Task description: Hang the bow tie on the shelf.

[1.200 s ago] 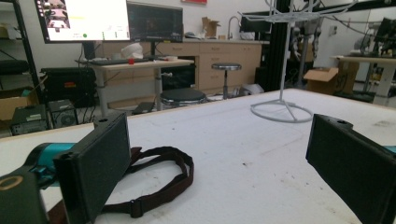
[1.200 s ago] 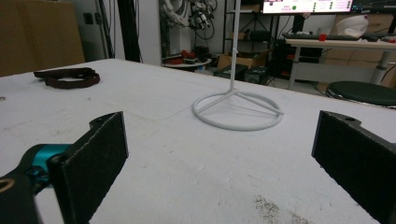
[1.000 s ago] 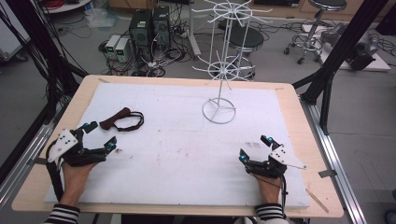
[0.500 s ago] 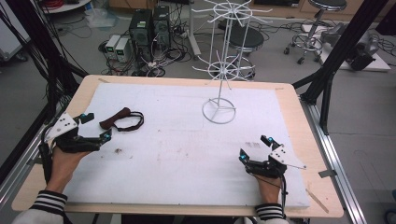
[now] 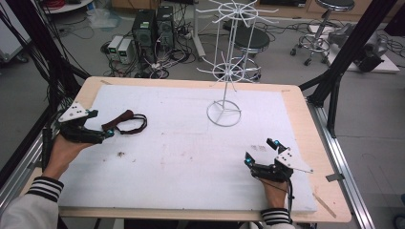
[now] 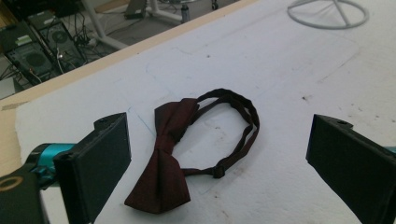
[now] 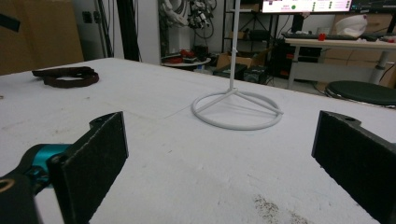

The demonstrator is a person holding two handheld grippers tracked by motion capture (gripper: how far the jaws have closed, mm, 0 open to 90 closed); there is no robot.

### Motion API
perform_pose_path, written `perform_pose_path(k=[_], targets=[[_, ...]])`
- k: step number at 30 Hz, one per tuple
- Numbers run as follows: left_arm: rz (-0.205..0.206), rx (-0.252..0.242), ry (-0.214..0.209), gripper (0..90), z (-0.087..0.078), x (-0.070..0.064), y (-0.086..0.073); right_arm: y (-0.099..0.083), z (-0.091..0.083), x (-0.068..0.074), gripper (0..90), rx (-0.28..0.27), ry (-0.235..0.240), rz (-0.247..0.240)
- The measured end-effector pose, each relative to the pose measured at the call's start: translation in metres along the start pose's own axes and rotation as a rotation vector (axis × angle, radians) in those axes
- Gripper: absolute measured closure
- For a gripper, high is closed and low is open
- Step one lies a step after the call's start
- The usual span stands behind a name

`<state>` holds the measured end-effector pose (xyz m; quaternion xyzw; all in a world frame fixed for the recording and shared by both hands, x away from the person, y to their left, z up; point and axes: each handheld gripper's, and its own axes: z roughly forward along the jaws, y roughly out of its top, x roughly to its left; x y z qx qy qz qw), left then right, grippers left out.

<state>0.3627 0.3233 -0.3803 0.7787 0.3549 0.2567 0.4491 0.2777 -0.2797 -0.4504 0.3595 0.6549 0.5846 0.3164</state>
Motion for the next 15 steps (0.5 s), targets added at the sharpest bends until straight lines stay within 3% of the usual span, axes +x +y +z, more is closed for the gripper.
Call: perform_pose_path(k=[8, 15], targets=[[0.020, 0.107, 0.006, 7.0, 0.011, 0.012, 0.005, 0.000, 0.000, 0.000, 2.9, -0.002, 0.000, -0.002], [0.034, 0.173, 0.010, 7.0, 0.017, 0.023, 0.008, 0.000, 0.000, 0.001, 2.9, 0.002, -0.004, 0.004]])
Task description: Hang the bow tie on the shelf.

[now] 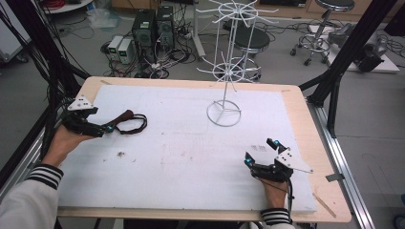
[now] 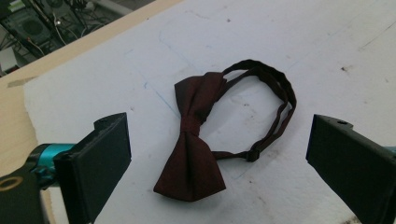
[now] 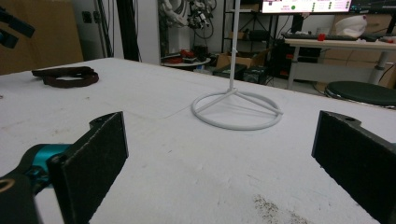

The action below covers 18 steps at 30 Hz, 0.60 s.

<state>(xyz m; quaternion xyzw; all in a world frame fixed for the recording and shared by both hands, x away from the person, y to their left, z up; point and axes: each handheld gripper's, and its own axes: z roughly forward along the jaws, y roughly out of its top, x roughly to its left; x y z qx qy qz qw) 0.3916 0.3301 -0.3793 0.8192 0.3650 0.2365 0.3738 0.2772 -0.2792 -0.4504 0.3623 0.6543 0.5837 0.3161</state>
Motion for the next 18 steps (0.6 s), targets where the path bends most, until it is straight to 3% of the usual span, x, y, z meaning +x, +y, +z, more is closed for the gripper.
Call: perform_pose_path(k=[10, 18], targets=[[0.013, 0.114, 0.001, 7.6, 0.019, 0.006, 0.003, 0.000, 0.000, -0.001, 2.9, -0.007, 0.000, -0.010], [0.008, 0.173, 0.010, 10.0, 0.034, 0.009, -0.002, 0.000, 0.000, -0.001, 2.9, -0.007, 0.001, 0.004]])
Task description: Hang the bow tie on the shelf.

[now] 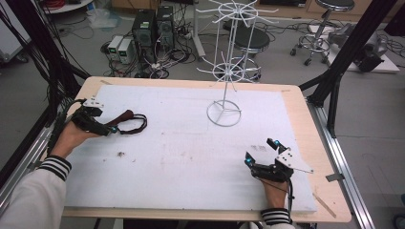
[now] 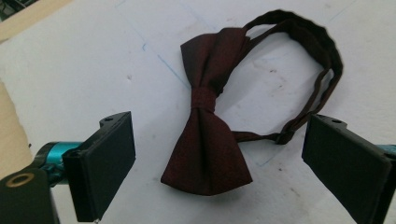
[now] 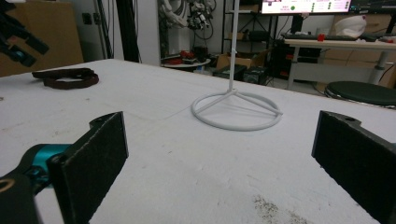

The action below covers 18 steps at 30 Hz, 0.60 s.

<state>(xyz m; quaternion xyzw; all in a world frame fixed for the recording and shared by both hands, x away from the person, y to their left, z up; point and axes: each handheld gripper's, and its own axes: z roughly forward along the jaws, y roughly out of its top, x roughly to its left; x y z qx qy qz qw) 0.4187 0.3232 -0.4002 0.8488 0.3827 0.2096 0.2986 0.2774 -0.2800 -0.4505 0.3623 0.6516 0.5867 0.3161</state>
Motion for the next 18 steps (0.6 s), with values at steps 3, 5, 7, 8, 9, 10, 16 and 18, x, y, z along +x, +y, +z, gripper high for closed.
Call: perform_pose_path(k=[3, 5, 7, 8, 9, 10, 16, 18], targets=[[-0.002, 0.018, 0.007, 11.1, 0.004, 0.001, -0.001, 0.000, 0.000, 0.000, 2.9, -0.001, -0.001, 0.000], [0.005, 0.037, 0.008, 14.5, 0.007, 0.002, -0.002, 0.000, 0.000, 0.000, 2.9, 0.000, 0.002, 0.003], [0.012, 0.051, 0.022, 20.7, 0.009, 0.001, -0.002, 0.000, 0.000, 0.000, 2.9, 0.000, 0.002, 0.003], [0.009, 0.051, 0.021, 20.7, 0.009, 0.001, -0.002, 0.000, 0.000, 0.000, 2.9, 0.000, 0.002, 0.003], [0.008, 0.053, 0.017, 22.0, 0.010, 0.002, -0.002, 0.000, 0.000, 0.000, 2.9, -0.001, 0.001, 0.003], [0.010, 0.057, 0.020, 22.1, 0.011, 0.002, -0.002, 0.000, 0.000, 0.000, 2.9, -0.001, -0.001, 0.000], [-0.011, 0.096, 0.029, 25.6, 0.016, 0.003, -0.005, 0.000, 0.000, 0.000, 2.9, -0.001, -0.005, 0.000], [-0.013, 0.104, 0.029, 27.5, 0.017, 0.004, -0.005, 0.000, 0.000, 0.000, 2.9, -0.001, -0.005, 0.000]])
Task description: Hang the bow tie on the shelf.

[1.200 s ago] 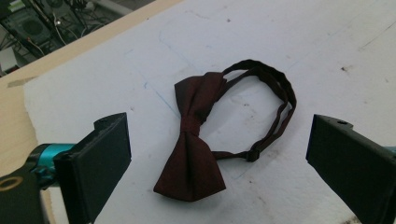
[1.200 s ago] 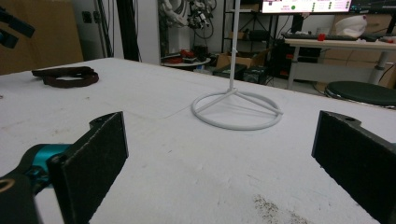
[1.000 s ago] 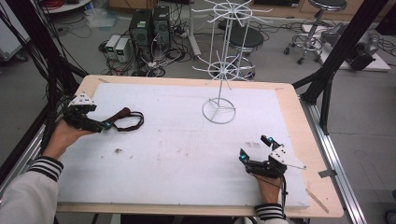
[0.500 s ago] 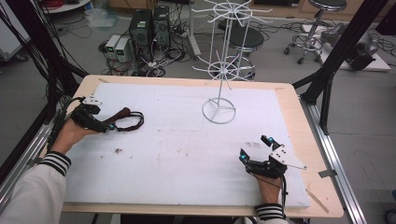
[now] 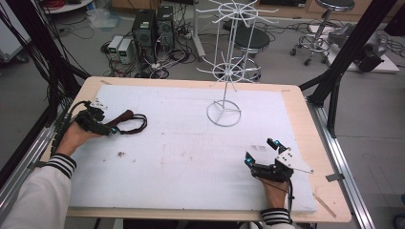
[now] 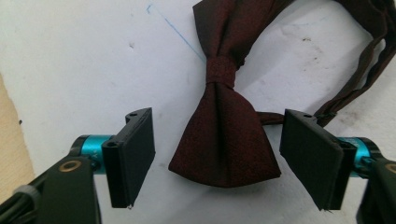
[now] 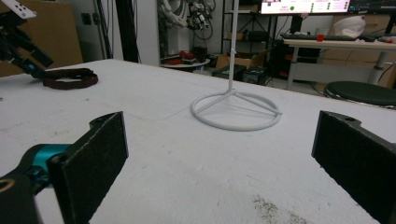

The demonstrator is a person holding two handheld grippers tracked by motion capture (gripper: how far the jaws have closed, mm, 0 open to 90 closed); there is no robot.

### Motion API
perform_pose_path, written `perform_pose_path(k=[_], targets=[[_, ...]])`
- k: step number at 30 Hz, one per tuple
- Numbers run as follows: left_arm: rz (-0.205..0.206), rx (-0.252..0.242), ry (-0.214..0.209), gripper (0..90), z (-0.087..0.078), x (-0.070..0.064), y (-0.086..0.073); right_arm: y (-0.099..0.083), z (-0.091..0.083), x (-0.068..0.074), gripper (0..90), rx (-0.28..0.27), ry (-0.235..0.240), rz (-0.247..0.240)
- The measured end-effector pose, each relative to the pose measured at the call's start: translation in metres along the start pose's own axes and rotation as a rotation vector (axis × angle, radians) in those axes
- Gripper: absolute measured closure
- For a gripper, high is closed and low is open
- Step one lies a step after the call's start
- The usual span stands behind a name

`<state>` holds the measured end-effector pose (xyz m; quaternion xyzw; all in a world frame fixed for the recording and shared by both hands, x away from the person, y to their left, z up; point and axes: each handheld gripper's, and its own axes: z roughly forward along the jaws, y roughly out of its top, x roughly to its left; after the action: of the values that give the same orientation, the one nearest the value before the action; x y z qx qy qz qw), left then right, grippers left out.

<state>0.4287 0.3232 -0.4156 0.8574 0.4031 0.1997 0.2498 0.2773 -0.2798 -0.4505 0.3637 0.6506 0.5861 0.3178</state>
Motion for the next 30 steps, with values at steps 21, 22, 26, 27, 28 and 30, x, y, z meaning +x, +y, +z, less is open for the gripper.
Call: perform_pose_path(k=[21, 22, 26, 27, 28, 30], targets=[[-0.049, 0.050, 0.032, 76.9, 0.0049, -0.0001, 0.0005, 0.0000, 0.0000, -0.0002, 2.9, 0.000, 0.000, -0.001], [-0.048, 0.051, 0.035, 78.2, 0.0048, -0.0001, 0.0005, 0.0000, 0.0000, 0.0000, 2.9, 0.000, 0.000, 0.001], [-0.039, 0.059, 0.053, 80.6, 0.0047, -0.0022, 0.0015, 0.0000, -0.0001, -0.0004, 2.9, 0.001, 0.005, 0.001], [-0.039, 0.059, 0.055, 80.9, 0.0046, -0.0022, 0.0016, 0.0000, 0.0000, -0.0003, 2.9, 0.001, 0.004, 0.001], [-0.038, 0.058, 0.054, 80.9, 0.0045, -0.0023, 0.0015, 0.0000, 0.0000, -0.0003, 2.9, 0.001, 0.004, 0.001], [-0.034, 0.062, 0.052, 81.0, 0.0033, -0.0017, 0.0015, -0.0001, 0.0000, -0.0004, 2.9, 0.000, 0.005, 0.001]])
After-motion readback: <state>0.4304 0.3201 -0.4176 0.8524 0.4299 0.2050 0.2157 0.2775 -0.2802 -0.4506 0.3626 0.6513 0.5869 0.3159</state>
